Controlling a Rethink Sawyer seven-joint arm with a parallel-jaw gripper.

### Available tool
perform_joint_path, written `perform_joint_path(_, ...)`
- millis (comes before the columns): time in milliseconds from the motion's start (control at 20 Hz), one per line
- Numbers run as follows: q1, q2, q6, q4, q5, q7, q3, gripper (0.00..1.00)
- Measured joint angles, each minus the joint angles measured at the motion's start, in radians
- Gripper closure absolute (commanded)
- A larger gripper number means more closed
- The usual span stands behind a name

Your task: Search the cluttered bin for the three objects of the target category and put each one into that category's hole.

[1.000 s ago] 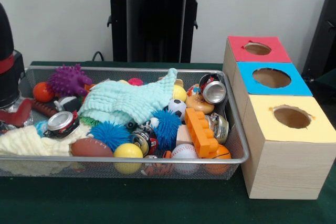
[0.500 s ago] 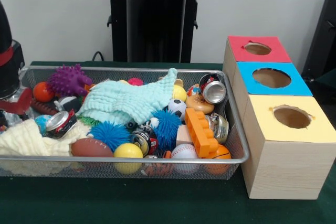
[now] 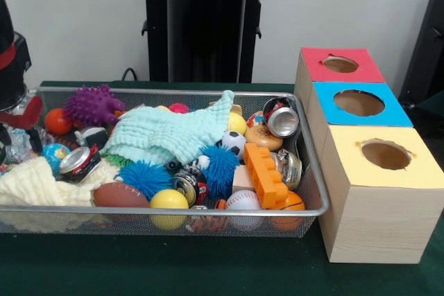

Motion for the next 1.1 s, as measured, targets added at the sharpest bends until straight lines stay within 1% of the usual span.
perform_joint_path(250,0.000,-0.004,0.015,0.015,0.000,0.000,-0.013,0.00)
perform_joint_path(550,-0.005,0.027,0.016,0.017,-0.014,0.000,-0.027,0.00)
perform_joint_path(650,-0.010,0.039,0.014,0.014,-0.016,0.000,-0.025,0.00)
perform_joint_path(1100,-0.017,0.041,0.017,0.011,-0.016,0.000,-0.016,0.00)
